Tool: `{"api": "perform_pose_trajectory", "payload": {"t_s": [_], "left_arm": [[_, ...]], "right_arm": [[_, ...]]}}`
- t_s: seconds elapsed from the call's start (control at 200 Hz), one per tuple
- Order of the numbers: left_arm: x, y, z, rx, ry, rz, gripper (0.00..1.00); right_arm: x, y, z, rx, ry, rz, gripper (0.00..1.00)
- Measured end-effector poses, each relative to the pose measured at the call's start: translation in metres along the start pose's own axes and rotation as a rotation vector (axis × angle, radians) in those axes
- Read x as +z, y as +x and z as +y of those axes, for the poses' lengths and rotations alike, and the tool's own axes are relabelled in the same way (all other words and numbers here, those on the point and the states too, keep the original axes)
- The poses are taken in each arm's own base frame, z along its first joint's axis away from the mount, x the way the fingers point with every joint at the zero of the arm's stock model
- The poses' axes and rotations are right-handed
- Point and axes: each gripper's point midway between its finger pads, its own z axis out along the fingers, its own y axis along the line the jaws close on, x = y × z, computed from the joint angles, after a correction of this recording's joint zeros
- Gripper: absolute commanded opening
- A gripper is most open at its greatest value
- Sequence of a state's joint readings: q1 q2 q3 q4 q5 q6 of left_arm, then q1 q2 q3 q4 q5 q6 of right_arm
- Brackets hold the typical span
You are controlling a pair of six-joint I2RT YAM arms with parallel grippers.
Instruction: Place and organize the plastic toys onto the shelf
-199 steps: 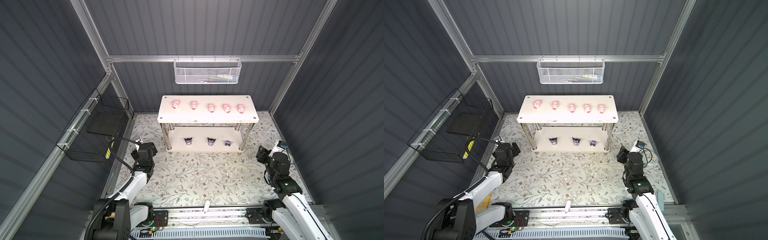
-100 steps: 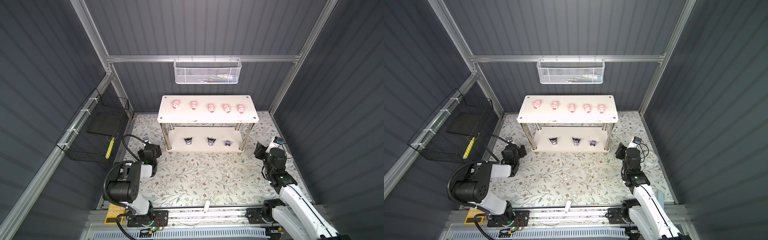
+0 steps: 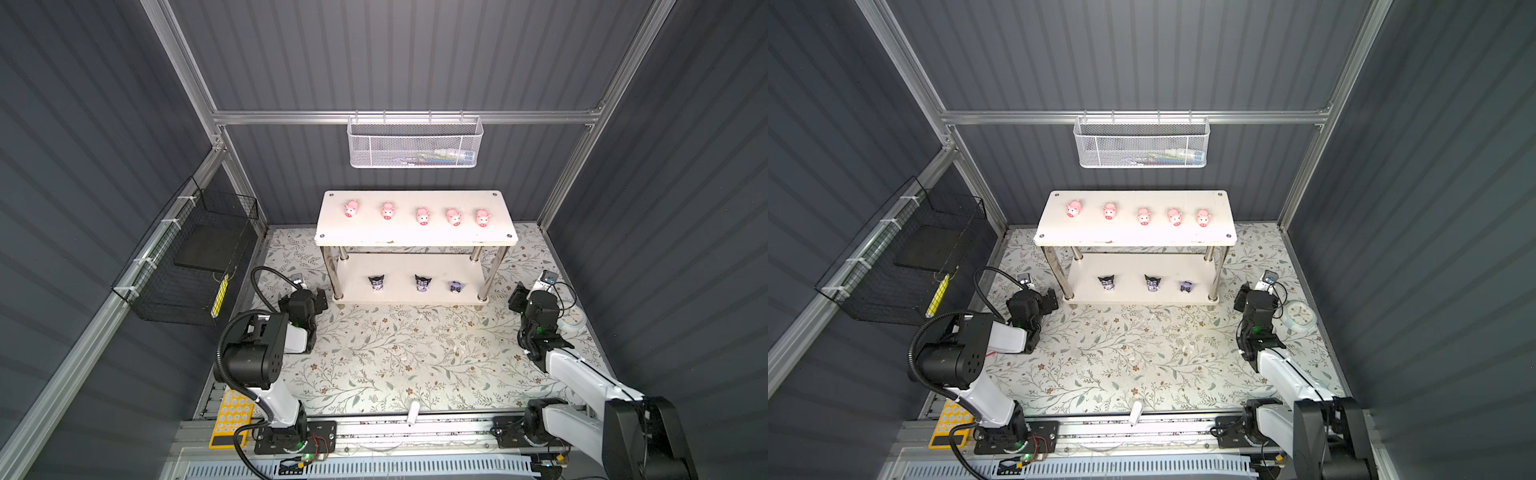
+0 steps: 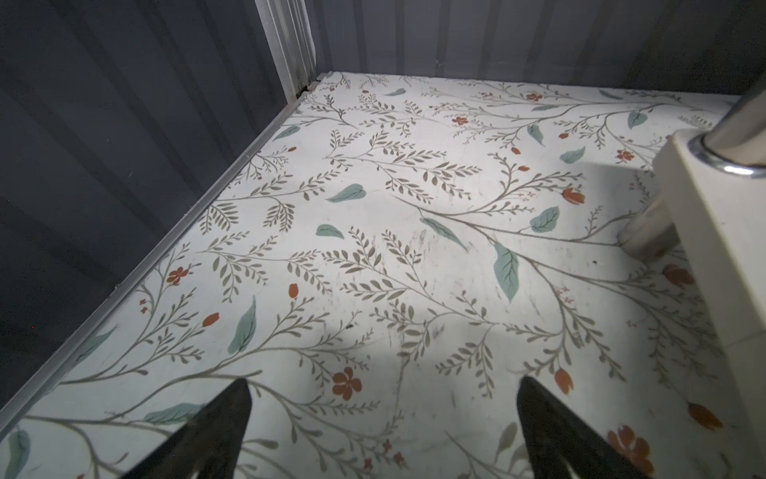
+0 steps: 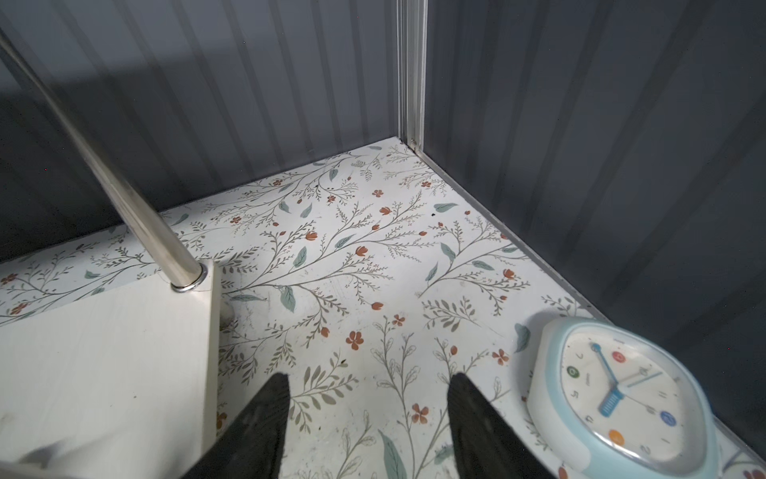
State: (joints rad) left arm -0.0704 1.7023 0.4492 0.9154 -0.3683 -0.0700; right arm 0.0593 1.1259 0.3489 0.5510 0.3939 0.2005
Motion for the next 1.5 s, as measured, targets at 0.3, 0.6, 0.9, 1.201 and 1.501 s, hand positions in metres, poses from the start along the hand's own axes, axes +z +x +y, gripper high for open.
{"api": "perform_pose_trajectory", "payload": {"t_s": [0.3, 0.6, 0.9, 1.201, 1.501], "left_arm": [[0.000, -0.003, 0.000, -0.004, 0.001, -0.013, 1.00], [0.000, -0.003, 0.000, -0.004, 0.001, -0.013, 1.00], [0.000, -0.003, -0.001, -0.004, 0.002, -0.014, 1.00], [0.000, -0.004, -0.001, -0.004, 0.003, -0.018, 1.00], [-0.001, -0.005, -0.003, 0.007, 0.008, -0.020, 1.00]], "right_arm": [[0.010, 0.019, -0.004, -0.063, 0.006, -0.023, 0.66], [0.026, 0.029, 0.004, -0.118, -0.014, -0.025, 0.75], [0.033, 0.027, 0.008, -0.117, -0.063, -0.047, 0.93], [0.034, 0.026, 0.011, -0.110, -0.086, -0.057, 0.99], [0.034, 0.023, 0.011, -0.107, -0.088, -0.067, 0.99]]}}
